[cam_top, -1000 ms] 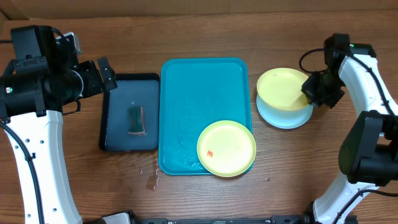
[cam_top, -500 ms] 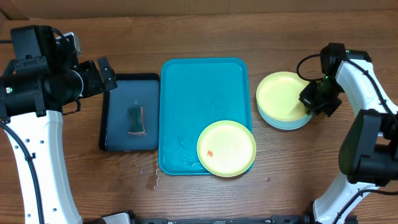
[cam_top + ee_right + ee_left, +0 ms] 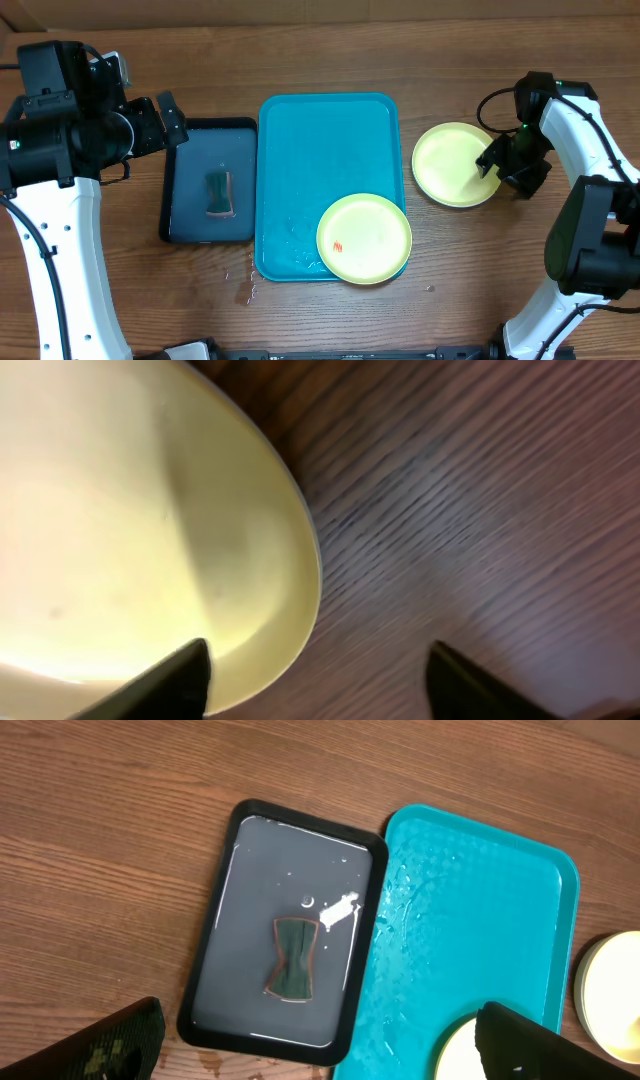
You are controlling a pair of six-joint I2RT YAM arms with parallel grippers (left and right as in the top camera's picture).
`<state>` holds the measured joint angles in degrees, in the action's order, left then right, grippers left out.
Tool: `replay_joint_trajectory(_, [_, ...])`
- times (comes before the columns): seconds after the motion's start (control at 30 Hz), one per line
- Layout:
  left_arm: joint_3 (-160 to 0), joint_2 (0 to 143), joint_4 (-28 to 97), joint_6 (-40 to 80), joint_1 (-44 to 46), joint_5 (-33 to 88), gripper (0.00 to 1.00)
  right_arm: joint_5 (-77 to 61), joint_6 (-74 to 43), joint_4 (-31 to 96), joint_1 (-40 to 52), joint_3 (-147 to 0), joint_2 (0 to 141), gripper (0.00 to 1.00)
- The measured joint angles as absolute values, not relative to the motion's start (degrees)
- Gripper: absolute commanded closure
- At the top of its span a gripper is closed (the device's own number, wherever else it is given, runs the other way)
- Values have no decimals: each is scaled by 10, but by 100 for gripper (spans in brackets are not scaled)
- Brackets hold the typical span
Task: Clean dirty plates on tray and stack at the side
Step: 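Open the right gripper and release the yellow plate on the stack, then move the right gripper left to the rim of the lower yellow plate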
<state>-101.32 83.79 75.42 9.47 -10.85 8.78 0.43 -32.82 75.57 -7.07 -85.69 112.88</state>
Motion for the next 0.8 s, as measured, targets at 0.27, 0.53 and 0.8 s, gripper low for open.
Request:
replay_joint_trajectory(0.27, [-1013, 838, 754, 95, -109, 88, 0, -55, -274, 797, -50, -857, 1129, 12])
replay_joint_trajectory(0.53, [-1013, 838, 754, 95, -109, 88, 0, -94, -224, 851, 41, -857, 1129, 12])
replay_joint_trajectory(0.8, [-1013, 838, 754, 95, -109, 88, 0, -101, -203, 868, 119, -855, 1129, 12])
